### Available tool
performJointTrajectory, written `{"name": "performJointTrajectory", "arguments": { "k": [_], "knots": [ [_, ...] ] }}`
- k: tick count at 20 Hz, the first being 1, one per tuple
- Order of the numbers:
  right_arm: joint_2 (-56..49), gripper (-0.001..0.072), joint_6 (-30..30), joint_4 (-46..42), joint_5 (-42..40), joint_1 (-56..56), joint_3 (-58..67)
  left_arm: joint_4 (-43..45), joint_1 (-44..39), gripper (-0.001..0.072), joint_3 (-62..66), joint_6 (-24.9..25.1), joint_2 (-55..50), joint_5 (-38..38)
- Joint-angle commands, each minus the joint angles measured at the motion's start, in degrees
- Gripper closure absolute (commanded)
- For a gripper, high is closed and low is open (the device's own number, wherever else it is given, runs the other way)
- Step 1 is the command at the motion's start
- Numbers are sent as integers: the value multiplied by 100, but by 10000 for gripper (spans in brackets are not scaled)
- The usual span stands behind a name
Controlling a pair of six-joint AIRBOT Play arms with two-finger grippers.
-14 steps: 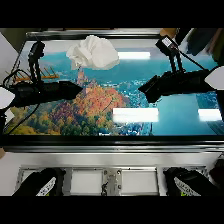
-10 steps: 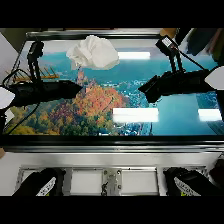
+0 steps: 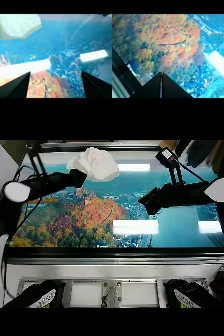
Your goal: Fold the clothes and pants, and hang the long-sleeved shirts on hangers.
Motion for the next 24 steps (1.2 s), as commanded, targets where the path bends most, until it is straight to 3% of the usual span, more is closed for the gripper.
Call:
{"name": "performJointTrajectory", "arguments": {
  "k": [1,7,9,13,21,22,23,24],
  "knots": [
    [-4,696,2,0,2,4,-2,402,-2,-13,1191,131,-1792,424],
    [-4,696,0,0,2,4,-2,1353,81,-13,4070,-286,-5106,546],
    [-4,696,0,0,2,4,-2,1333,90,-13,4618,-378,-5775,951],
    [-4,696,0,0,2,4,-2,1263,79,-13,4131,-387,-5987,2518],
    [-4,696,2,0,2,4,-2,1270,-31,-13,4332,-461,-6306,2885],
    [-4,696,0,0,0,4,-2,1270,-31,36,4277,-588,-6306,2988],
    [-4,695,0,0,2,4,-2,1270,-31,166,4249,-691,-6306,3112],
    [-4,696,0,0,2,4,-2,1270,-31,242,4251,-765,-6306,3220]
  ]
}}
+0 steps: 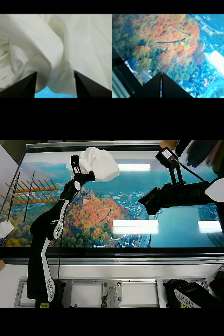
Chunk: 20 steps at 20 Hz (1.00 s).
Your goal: Fold the clothes and pants, and hang the long-sleeved shirts on hangers.
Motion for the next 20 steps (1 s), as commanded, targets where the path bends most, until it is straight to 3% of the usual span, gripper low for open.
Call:
{"name": "performJointTrajectory", "arguments": {
  "k": [1,2,3,7,9,12,16,20],
  "knots": [
    [-2,696,0,2,2,4,-2,0,-4,356,-35,-343,-28,404],
    [-2,696,0,2,2,4,-2,0,-4,565,-35,-466,-2,393],
    [-2,695,2,2,2,4,-2,2,-4,696,-35,-525,44,365],
    [-2,696,0,2,2,4,-2,26,0,696,-35,-457,787,2],
    [-2,696,0,2,2,4,-2,28,-44,696,-37,66,1591,-509],
    [-2,696,0,2,2,4,-2,68,-216,696,-79,977,2951,-2024],
    [-2,695,0,2,2,4,-2,68,-448,696,-1397,804,5263,-3517],
    [-2,696,0,2,2,4,-2,63,-901,696,-3654,142,7440,-3840]
  ]
}}
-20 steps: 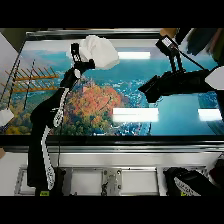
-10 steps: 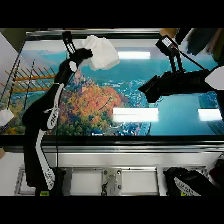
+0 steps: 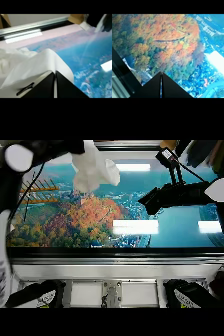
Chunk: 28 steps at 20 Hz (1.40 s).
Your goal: Fold the clothes and pants, and hang the long-sleeved shirts on hangers.
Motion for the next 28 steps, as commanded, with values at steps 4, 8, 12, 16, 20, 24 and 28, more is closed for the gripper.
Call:
{"name": "performJointTrajectory", "arguments": {
  "k": [4,8,12,16,20,24,28],
  "knots": [
    [-2,696,2,0,2,4,-2,-22,-885,696,-3154,-1047,2800,-645],
    [-2,696,0,0,2,4,-2,-24,-1447,696,-4105,-1700,3257,-638],
    [-2,696,0,2,2,4,-2,-24,-1838,695,-4535,-1882,3224,-597],
    [-9,696,2,101,-31,4,-2,-15,-1803,696,-4492,-1878,2905,-555],
    [-15,695,2,763,79,4,-2,-9,-1285,695,-4068,-1851,2594,-752],
    [-105,697,367,772,125,4,-9,2,-361,695,-4015,-1648,2656,-848],
    [-660,696,2050,-291,125,4,-103,-28,903,695,-4614,-1650,3163,-933]
  ]
}}
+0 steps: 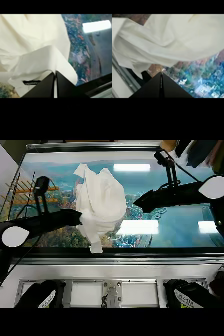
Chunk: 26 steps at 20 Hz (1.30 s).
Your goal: Fold the clothes and pants, and hang the long-sleeved shirts on hangers.
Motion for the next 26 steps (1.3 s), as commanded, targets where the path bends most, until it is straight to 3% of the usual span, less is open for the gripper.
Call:
{"name": "performJointTrajectory", "arguments": {
  "k": [1,4,5,7,9,11,14,21,22,23,24,26],
  "knots": [
    [-538,692,1060,-691,22,2,-109,-26,1058,696,-496,46,437,-149],
    [-1351,684,1067,-557,-46,13,-136,-22,1508,696,-929,46,828,-321],
    [-1670,612,1097,-470,-140,13,-136,-22,1569,695,-1056,46,953,-315],
    [-2315,-8,1469,-264,-444,13,-136,-20,1624,696,-1261,46,1174,-315],
    [-2929,-5,1856,83,-1082,13,-136,-20,1620,695,-1355,46,1287,-317],
    [-3447,-5,1847,992,-1875,13,-131,-24,1620,696,-1388,42,1351,-328],
    [-4048,-4,1377,2396,-2699,109,-107,-33,1620,696,-1386,39,1351,-380],
    [-4531,4,1178,2623,-2898,601,306,-57,1620,696,-1386,37,1351,-407],
    [-4531,244,1172,2616,-2953,643,319,-57,1620,696,-1386,37,1351,-409],
    [-4529,609,1012,2616,-2931,656,343,-61,1620,695,-1384,37,1351,-407],
    [-4470,698,787,2608,-2859,638,363,-59,1620,696,-1353,37,1353,-413],
    [-4118,700,599,2107,-2452,450,584,-52,1620,696,-984,42,1353,-452]
  ]
}}
